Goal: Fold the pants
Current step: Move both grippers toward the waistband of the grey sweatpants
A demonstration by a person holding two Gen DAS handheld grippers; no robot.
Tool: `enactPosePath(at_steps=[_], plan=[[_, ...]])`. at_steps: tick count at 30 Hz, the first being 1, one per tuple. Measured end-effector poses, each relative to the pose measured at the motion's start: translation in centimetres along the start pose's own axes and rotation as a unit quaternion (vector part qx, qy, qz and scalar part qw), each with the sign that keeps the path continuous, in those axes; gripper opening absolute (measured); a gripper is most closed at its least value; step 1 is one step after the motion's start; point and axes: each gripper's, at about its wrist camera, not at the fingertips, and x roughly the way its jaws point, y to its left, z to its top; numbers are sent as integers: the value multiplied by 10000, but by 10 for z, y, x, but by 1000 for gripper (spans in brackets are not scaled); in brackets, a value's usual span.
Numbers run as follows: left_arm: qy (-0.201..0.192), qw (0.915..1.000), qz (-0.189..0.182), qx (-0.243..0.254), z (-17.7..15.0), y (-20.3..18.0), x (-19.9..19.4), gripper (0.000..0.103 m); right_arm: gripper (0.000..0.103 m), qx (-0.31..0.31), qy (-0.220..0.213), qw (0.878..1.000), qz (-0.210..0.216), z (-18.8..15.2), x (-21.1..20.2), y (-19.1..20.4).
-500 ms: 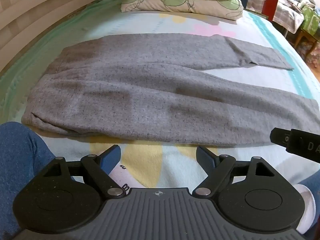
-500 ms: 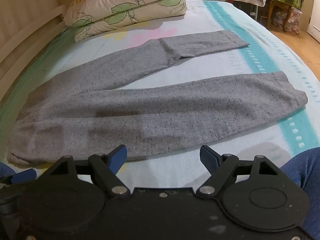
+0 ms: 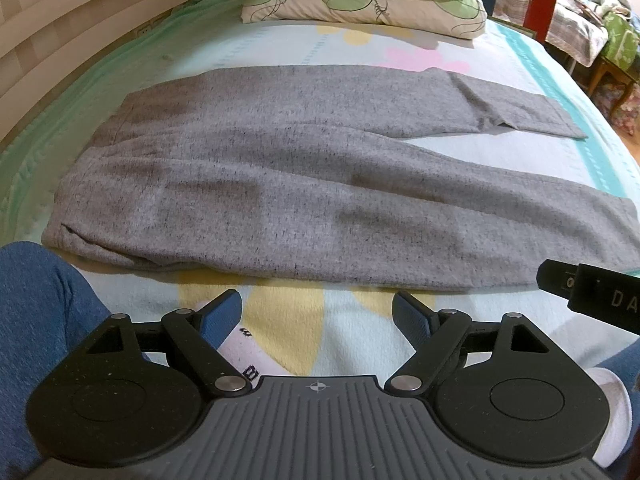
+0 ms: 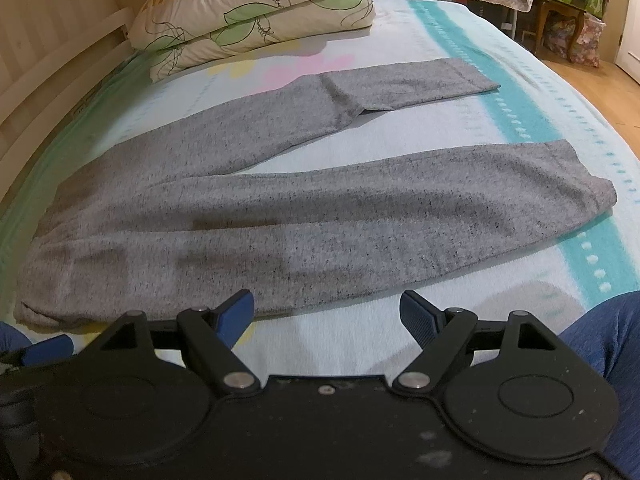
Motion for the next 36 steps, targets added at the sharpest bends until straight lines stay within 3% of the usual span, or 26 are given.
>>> enactPosePath(at_steps=[8,15,20,24,36], plan=[[48,10000,-55,0,-2,1,1,81,84,18,-2,10000,54,-2,3,2],[99,9999,-24,43,-2,0,2,62,84,27,18,9998,189,-3,3,0],[342,9992,-223,-4,1,3,10,59,84,-19,52,9995,302,-2,6,-2],[228,9994,-92,240,5,1,11,55,81,-37,-90,9990,434,1,9,-5],[27,9998,-117,180,62,13,27,55,79,-334,403,9985,185,46,39,-18]])
